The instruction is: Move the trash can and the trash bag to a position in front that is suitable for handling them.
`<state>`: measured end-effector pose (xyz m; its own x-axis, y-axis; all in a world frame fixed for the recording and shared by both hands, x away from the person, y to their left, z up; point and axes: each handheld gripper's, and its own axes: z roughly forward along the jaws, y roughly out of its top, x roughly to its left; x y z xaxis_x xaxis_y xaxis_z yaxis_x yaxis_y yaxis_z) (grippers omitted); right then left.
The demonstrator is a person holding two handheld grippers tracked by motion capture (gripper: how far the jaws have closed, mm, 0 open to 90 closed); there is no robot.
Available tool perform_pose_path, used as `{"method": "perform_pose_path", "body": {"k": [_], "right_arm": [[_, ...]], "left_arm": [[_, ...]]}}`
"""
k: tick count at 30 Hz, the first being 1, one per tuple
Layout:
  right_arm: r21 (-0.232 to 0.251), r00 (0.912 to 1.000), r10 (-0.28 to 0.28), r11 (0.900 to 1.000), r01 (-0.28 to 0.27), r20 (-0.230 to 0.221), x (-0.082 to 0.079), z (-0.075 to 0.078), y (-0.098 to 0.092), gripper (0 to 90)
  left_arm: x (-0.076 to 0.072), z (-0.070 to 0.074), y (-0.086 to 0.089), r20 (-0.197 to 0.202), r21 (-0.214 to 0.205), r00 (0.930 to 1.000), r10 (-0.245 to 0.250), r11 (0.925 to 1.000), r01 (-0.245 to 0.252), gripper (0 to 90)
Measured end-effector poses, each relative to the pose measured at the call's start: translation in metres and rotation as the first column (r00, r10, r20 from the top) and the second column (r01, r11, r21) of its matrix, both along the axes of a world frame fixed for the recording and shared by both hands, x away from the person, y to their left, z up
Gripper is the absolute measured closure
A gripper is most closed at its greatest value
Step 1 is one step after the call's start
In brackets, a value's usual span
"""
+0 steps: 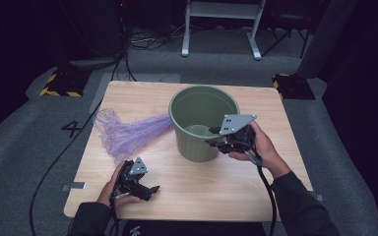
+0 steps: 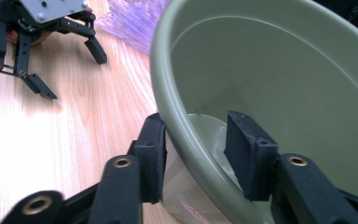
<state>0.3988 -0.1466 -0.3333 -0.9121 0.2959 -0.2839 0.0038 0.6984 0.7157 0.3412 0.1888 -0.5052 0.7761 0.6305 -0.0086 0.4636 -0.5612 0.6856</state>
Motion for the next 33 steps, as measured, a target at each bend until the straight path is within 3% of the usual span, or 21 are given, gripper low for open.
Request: {"method": "perform_pose_path", "body": {"k": [12, 19, 30, 32, 33], "right_arm": [[-0.065, 0.9989, 0.044, 0.9970, -0.043, 0.016, -0.008, 0.004, -0.006, 70.5], [-0.085, 0.9993, 0.008, 0.9963, -0.005, 0.036, -0.008, 0.005, -0.014, 70.8], [-0.053, 0.9978, -0.034, 0.9979, 0.038, 0.057, -0.001, 0.002, -0.025, 69.8], [-0.052, 0.9947, -0.066, 0.9962, 0.070, 0.080, 0.001, 0.000, -0.030, 67.6], [-0.041, 0.9933, -0.078, 0.9958, 0.082, 0.084, 0.001, 0.000, -0.031, 59.7]], "left_arm": [[0.000, 0.000, 0.000, -0.003, -0.004, 1.0000, 0.000, 1.0000, 0.000, 0.3], [0.000, 0.000, 0.000, -0.004, -0.004, 1.0000, 0.000, 1.0000, 0.000, 0.3], [0.000, 0.000, 0.000, -0.004, -0.005, 1.0000, -0.001, 1.0000, 0.001, 0.3], [0.000, 0.000, 0.000, -0.004, -0.005, 1.0000, -0.001, 1.0000, 0.001, 0.3], [0.000, 0.000, 0.000, -0.004, -0.005, 1.0000, 0.000, 1.0000, 0.000, 0.3]]}}
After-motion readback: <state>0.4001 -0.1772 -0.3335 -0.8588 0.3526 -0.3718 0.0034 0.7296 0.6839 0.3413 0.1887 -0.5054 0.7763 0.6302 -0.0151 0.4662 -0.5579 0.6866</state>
